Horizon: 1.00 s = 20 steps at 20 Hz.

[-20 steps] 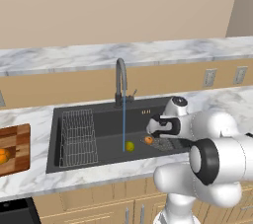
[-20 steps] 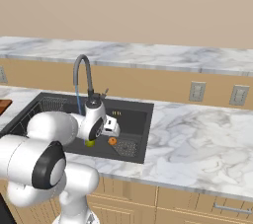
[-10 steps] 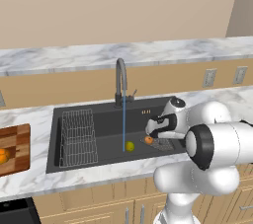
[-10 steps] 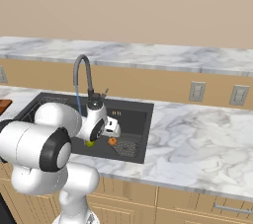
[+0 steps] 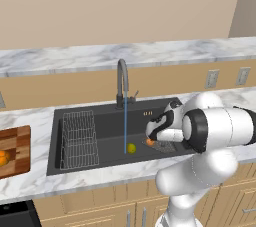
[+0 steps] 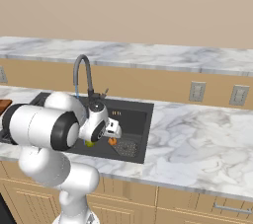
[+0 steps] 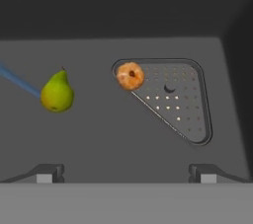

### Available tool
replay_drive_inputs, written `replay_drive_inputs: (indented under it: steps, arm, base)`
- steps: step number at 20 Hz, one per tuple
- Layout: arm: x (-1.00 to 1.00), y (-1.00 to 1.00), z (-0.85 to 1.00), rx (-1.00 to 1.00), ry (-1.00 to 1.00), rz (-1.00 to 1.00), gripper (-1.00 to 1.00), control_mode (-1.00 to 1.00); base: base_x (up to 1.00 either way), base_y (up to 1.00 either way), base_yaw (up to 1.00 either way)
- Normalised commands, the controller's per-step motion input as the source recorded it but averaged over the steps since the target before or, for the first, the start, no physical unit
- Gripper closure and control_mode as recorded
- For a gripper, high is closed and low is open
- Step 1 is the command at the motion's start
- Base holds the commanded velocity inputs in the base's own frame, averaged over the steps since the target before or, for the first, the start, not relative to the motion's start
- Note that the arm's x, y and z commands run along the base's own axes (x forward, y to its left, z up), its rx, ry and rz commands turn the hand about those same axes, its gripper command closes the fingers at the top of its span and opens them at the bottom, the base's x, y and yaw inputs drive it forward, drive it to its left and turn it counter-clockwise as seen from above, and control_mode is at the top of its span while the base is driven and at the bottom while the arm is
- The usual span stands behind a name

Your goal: Pick the orange, pear, tangerine from the sink and place them on the cutting board to airdry. Then turn off the sink faucet.

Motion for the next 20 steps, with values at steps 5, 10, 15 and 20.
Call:
replay_drive_inputs:
  steps: [5,10,15,20]
  arm:
    - [0.12,0.00,-0.19,0.00,0.00,0.00,-1.00,-1.00]
    - [0.16,0.01,-0.17,0.00,0.00,0.00,-1.00,-1.00]
    - [0.25,0.00,-0.16,0.00,0.00,0.00,-1.00,-1.00]
    - [0.23,0.00,-0.17,0.00,0.00,0.00,-1.00,-1.00]
  base:
    - [0.00,0.00,0.00]
    - [0.00,0.00,0.00]
    - [0.00,0.00,0.00]
    - [0.00,0.00,0.00]
